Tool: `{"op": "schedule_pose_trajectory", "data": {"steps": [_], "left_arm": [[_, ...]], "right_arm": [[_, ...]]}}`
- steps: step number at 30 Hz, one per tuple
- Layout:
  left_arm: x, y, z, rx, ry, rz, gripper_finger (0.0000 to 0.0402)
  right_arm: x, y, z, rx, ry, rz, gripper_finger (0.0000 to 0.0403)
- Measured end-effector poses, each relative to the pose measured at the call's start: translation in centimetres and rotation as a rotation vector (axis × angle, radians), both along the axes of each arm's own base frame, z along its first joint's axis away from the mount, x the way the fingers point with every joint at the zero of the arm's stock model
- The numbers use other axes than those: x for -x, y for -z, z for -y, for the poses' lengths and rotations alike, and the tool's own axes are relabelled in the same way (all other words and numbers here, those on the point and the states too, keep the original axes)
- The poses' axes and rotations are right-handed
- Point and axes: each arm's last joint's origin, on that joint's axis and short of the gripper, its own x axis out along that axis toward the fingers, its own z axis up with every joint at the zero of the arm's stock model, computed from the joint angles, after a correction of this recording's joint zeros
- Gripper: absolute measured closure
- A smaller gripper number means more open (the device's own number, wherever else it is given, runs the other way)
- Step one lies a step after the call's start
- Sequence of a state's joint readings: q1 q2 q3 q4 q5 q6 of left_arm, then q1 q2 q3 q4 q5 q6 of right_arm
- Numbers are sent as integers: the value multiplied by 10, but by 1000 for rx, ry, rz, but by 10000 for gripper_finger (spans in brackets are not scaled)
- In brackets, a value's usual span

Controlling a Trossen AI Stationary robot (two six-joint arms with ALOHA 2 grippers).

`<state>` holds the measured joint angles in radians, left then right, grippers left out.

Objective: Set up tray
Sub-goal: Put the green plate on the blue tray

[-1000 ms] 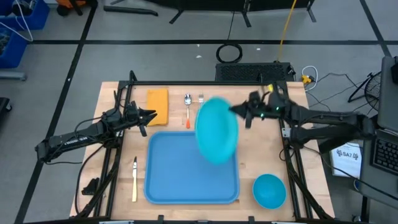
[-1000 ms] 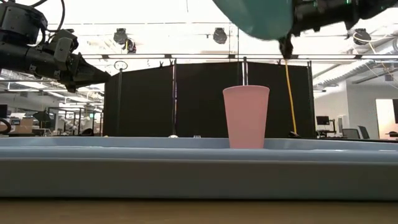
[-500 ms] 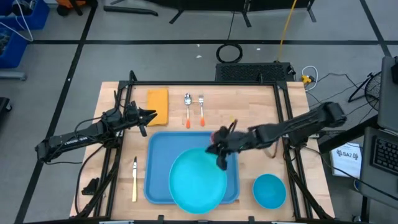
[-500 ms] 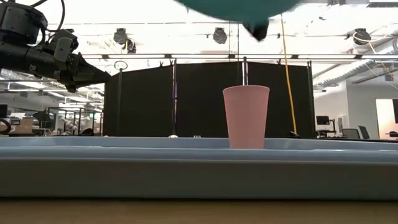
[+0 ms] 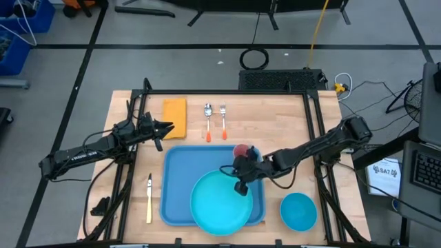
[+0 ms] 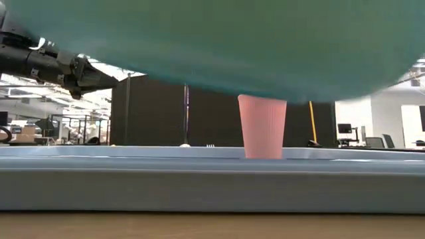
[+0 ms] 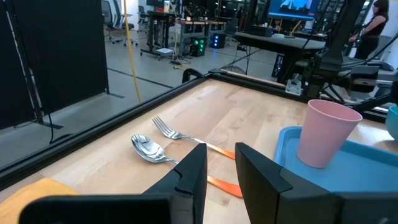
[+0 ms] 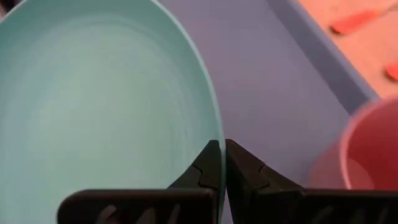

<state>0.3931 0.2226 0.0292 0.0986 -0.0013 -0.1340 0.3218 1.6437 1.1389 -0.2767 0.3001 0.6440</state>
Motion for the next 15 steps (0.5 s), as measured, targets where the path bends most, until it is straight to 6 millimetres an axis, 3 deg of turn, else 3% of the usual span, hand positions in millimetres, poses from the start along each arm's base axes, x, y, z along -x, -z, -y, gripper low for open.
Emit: {"op": "schedule_pose_trajectory", "data": {"steps": [15], "left_arm": [[0,0,0,3,0,-1,314]], "right_arm": [[11,8,4,71,100,-109,403]]}}
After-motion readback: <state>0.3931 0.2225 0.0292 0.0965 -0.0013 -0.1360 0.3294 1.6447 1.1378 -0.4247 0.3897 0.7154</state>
